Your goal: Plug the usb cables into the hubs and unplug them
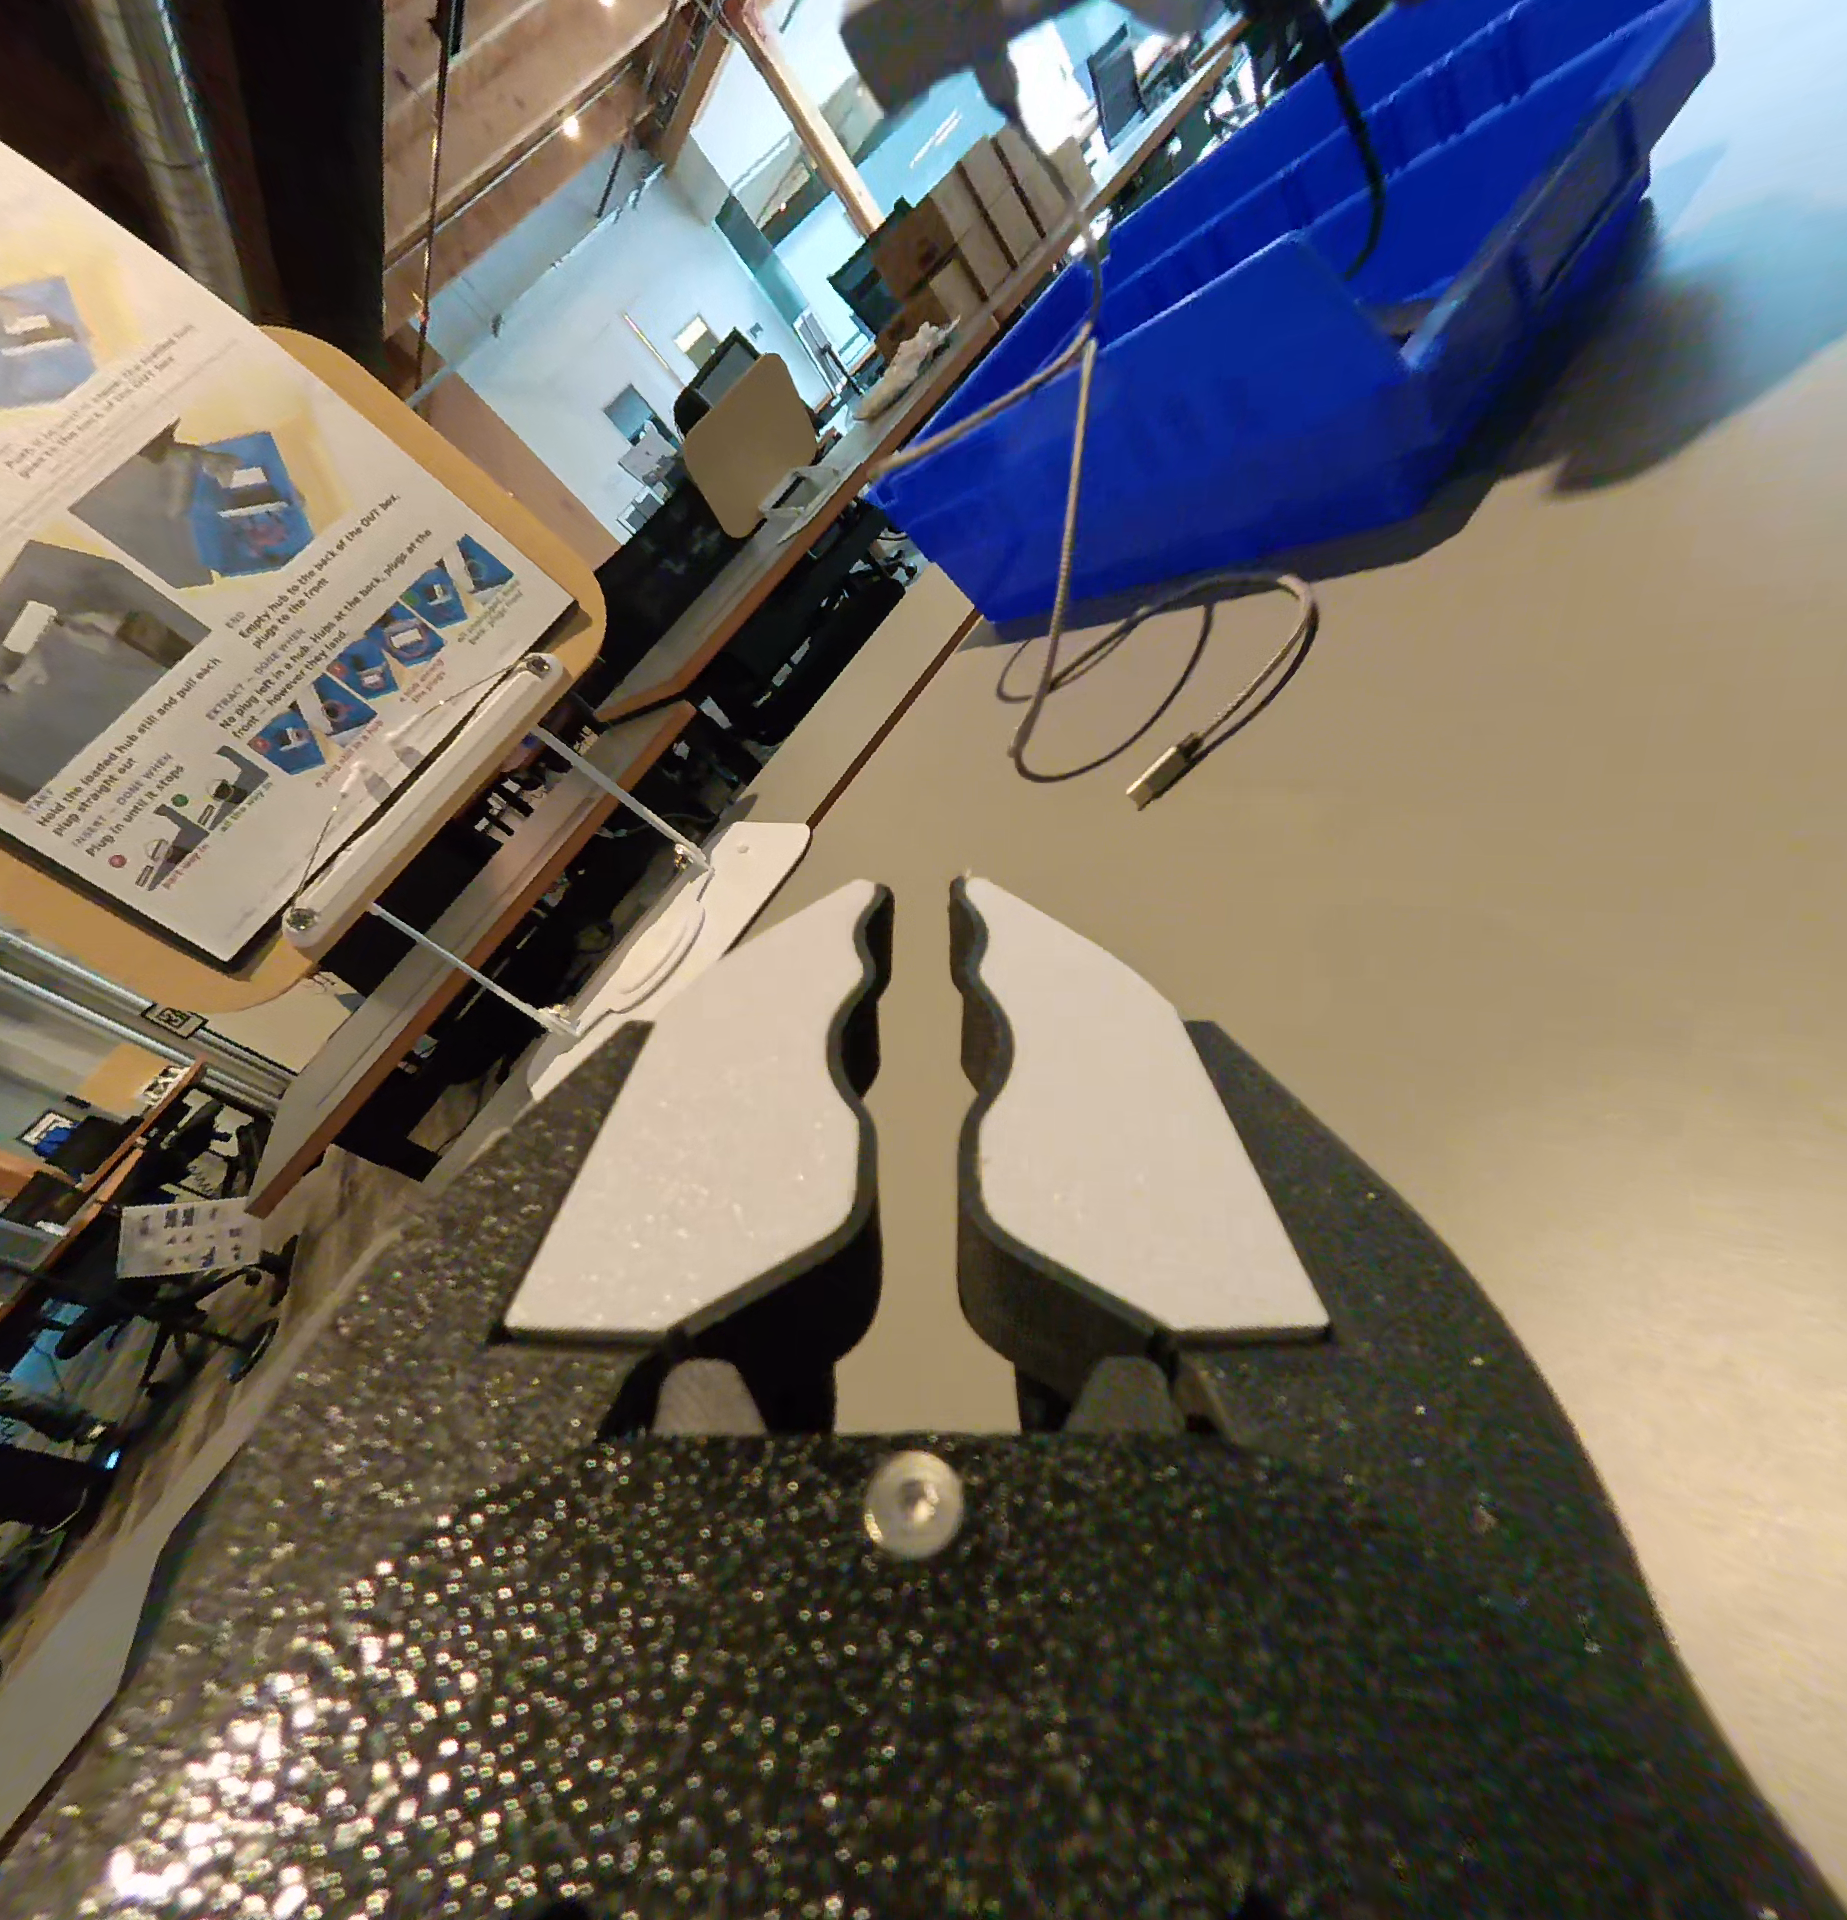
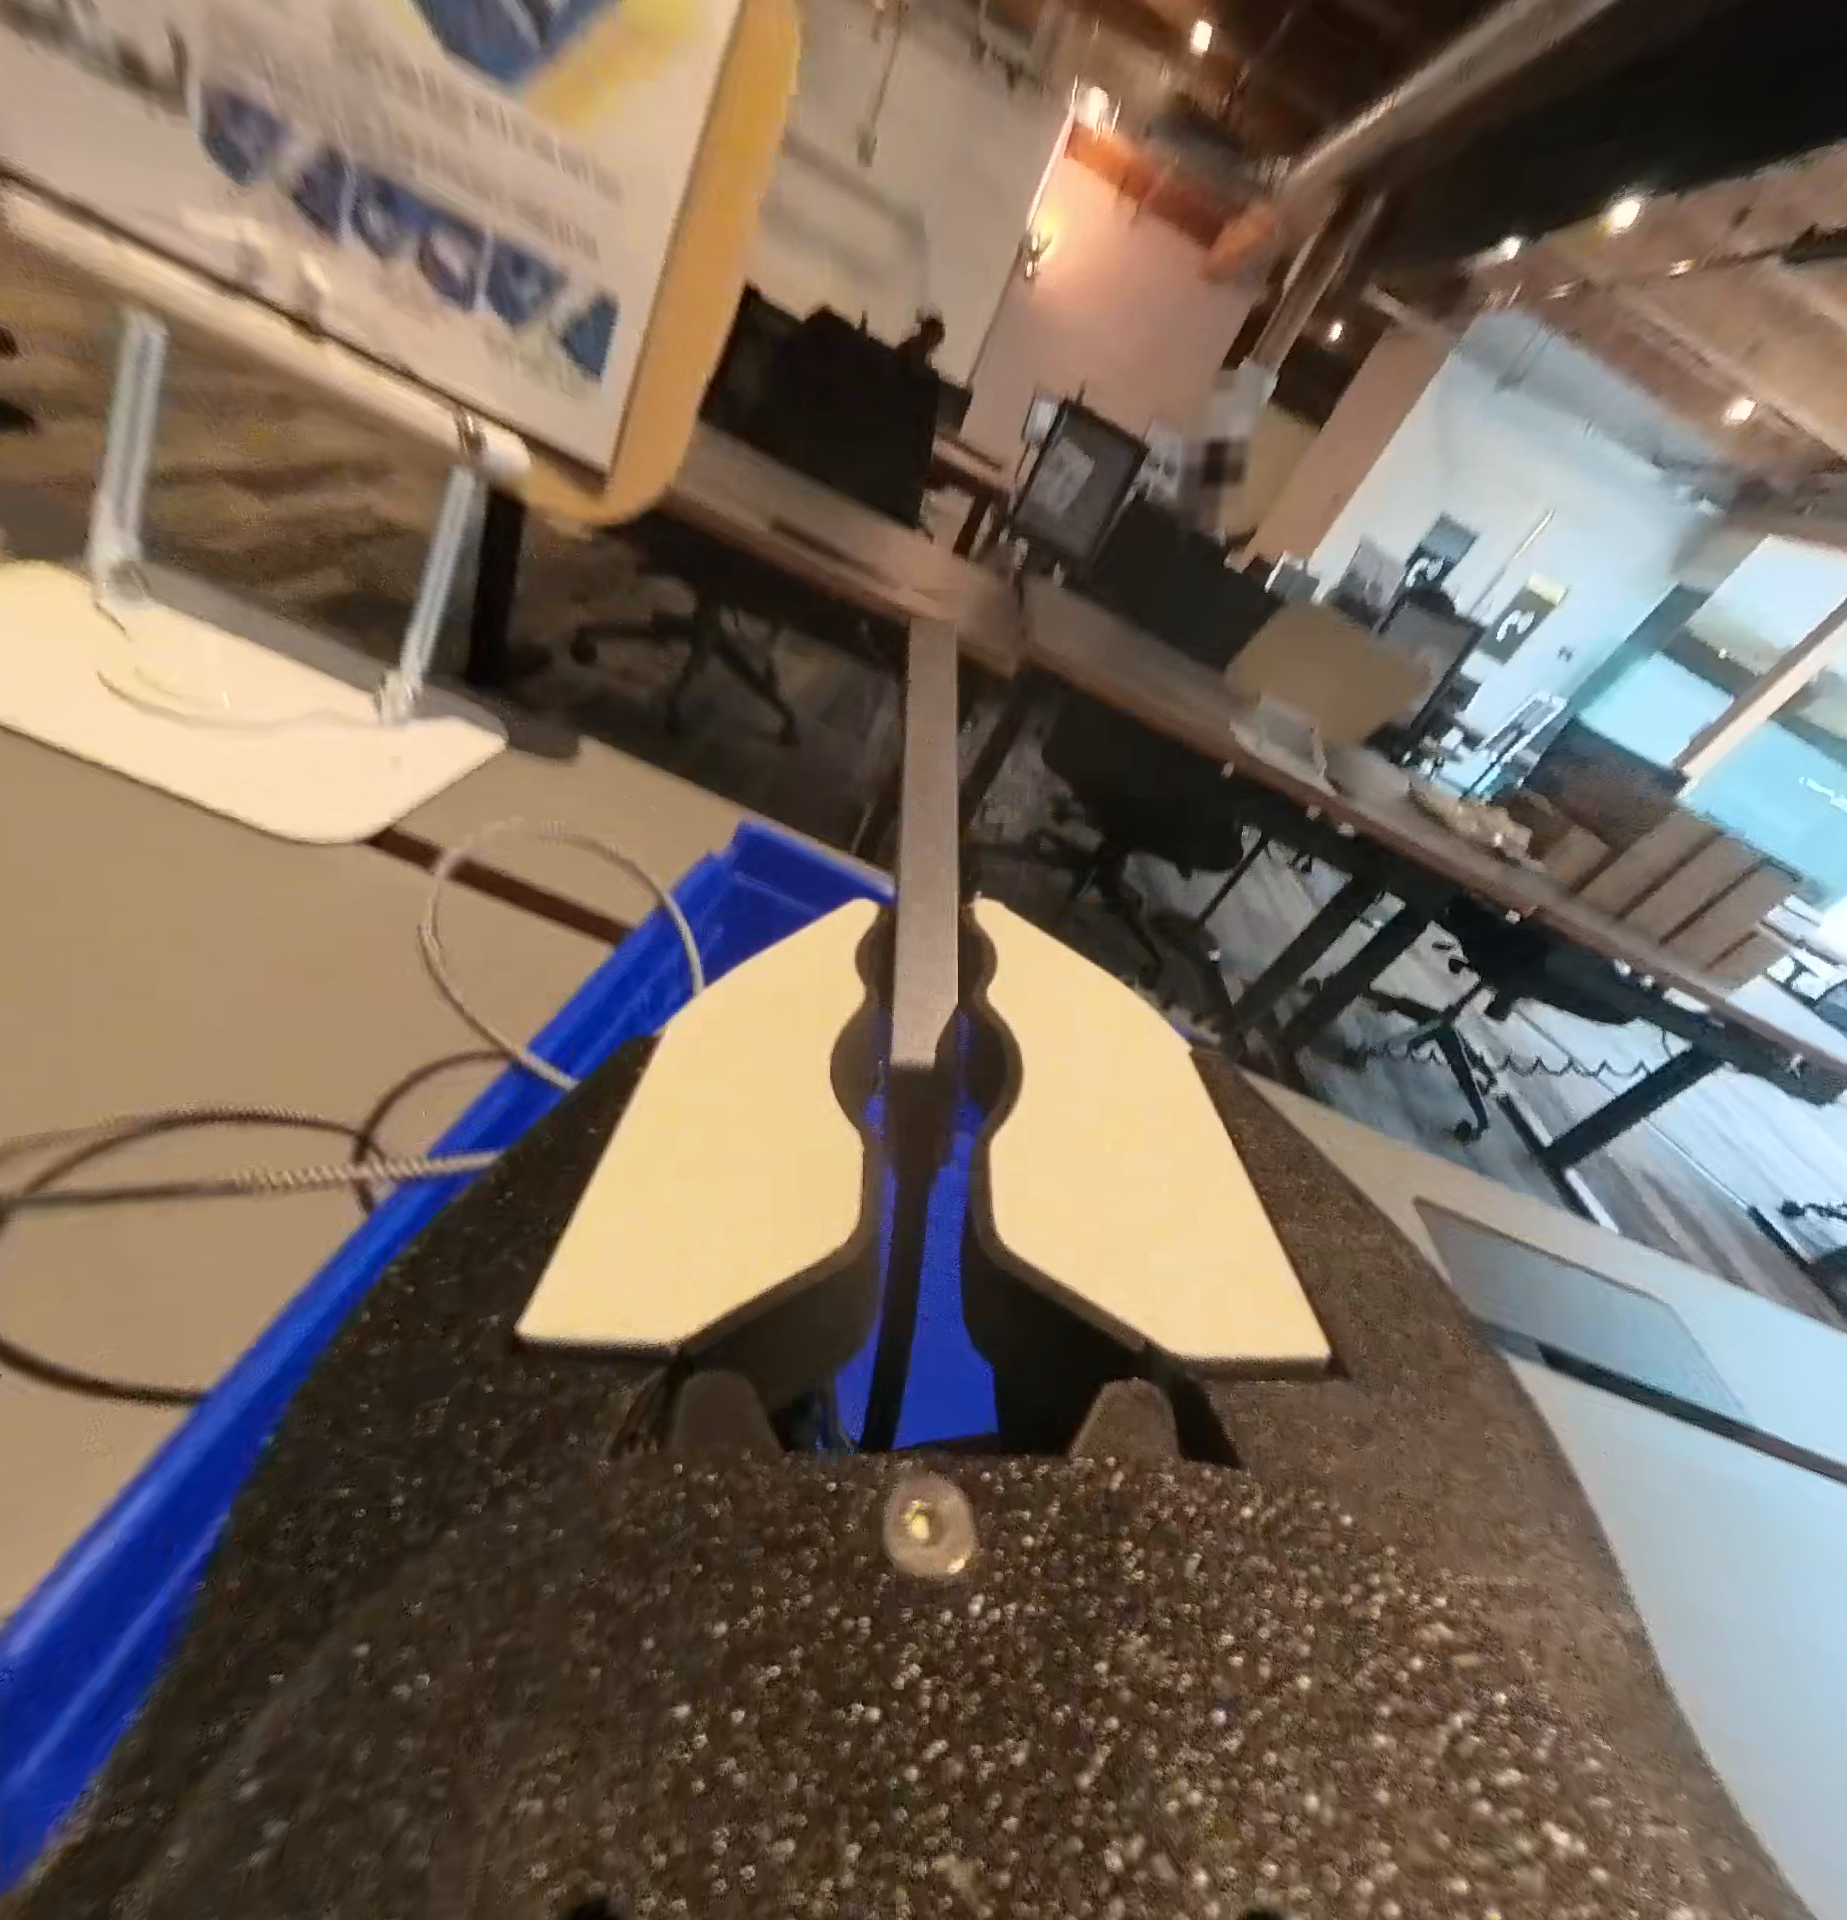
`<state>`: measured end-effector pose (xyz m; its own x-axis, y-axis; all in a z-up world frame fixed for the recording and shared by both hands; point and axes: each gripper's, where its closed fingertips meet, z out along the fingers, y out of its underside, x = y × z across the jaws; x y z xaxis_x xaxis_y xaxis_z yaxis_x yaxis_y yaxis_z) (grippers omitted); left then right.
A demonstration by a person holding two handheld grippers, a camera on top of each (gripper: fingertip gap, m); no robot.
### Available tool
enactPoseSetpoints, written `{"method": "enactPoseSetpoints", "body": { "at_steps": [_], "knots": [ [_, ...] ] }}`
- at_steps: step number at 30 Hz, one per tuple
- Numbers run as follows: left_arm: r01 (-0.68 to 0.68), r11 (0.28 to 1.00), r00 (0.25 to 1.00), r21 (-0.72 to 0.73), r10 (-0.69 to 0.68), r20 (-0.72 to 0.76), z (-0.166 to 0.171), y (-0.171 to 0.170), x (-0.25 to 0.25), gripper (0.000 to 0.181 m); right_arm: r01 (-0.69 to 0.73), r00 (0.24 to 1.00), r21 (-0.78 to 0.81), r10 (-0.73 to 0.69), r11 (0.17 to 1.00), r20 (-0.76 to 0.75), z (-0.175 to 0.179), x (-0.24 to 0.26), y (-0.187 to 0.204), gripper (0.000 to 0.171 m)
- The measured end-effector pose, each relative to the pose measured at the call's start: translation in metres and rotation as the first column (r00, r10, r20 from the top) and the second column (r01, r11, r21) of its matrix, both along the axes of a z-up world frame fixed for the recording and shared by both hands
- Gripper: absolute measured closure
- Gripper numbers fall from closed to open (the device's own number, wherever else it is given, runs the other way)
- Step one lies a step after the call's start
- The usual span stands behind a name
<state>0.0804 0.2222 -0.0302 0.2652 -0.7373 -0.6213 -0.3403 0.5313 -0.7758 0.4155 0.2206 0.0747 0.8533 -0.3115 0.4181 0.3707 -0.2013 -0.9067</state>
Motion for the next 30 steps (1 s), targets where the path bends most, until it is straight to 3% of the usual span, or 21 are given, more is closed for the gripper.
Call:
{"method": "enactPoseSetpoints", "body": {
  "at_steps": [8,16,22,26,30],
  "knots": [
    [-0.001,1.0,1.0,0.005,0.001,-0.003,0.0,0.0,0.0,0.172,0.07,0.991,-0.18,-0.047,0.981,0.129,-0.047,0.012,0.006,0.16],
    [0.005,1.0,1.0,0.012,-0.005,-0.003,0.001,-0.003,0.0,0.172,0.126,0.972,-0.395,-0.034,0.91,0.232,-0.09,0.014,0.006,0.16],
    [0.008,1.0,1.0,0.012,-0.008,-0.011,-0.001,-0.003,0.001,0.172,0.052,0.996,-0.459,-0.016,0.887,0.083,-0.113,0.008,0.003,0.152],
    [0.009,1.0,1.0,0.01,-0.009,-0.013,-0.002,-0.003,0.001,0.172,-0.053,0.995,-0.399,0.014,0.915,-0.1,-0.104,-0.001,-0.001,0.134],
    [0.012,1.0,1.0,0.013,-0.012,-0.015,-0.002,-0.004,0.002,0.172,-0.121,0.978,-0.305,0.062,0.944,-0.197,-0.079,-0.012,-0.006,0.129]
  ]
}}
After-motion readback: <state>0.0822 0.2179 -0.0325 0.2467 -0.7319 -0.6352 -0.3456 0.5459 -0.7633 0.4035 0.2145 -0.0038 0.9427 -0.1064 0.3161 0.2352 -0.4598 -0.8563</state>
